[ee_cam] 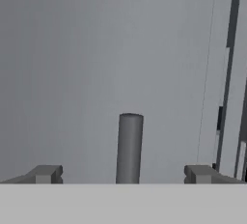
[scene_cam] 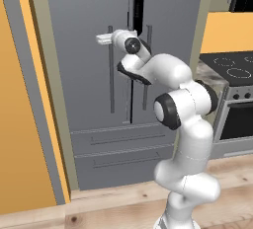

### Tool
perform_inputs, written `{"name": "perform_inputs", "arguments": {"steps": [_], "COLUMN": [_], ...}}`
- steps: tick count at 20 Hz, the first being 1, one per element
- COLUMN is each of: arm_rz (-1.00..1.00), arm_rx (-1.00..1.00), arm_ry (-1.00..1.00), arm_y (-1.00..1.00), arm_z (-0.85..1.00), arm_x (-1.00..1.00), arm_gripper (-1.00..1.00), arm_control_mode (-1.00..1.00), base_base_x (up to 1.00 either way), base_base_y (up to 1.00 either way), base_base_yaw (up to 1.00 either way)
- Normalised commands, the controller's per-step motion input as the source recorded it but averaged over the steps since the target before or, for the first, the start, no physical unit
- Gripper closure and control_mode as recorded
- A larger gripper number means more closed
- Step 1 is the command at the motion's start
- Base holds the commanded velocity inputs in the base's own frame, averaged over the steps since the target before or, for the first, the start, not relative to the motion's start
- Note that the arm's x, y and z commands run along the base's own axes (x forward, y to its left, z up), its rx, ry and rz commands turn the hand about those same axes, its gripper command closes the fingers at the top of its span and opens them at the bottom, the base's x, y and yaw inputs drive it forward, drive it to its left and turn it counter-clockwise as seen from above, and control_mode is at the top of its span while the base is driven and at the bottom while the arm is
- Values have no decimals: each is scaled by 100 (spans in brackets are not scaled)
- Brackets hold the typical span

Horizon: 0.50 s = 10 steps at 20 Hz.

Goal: Retrieve the fish from the fridge and place it on the saucepan with marinade on the stove.

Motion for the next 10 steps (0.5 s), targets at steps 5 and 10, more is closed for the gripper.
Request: {"name": "perform_inputs", "arguments": {"steps": [5, 10], "arm_rz": [0, 0], "arm_rx": [0, 0], "arm_ry": [0, 0], "arm_y": [15, 0], "arm_z": [-5, -12], "arm_x": [16, 20], "arm_gripper": [-100, -100], "arm_control_mode": [-100, -100], "base_base_x": [0, 0], "base_base_y": [0, 0], "base_base_yaw": [0, 0]}}
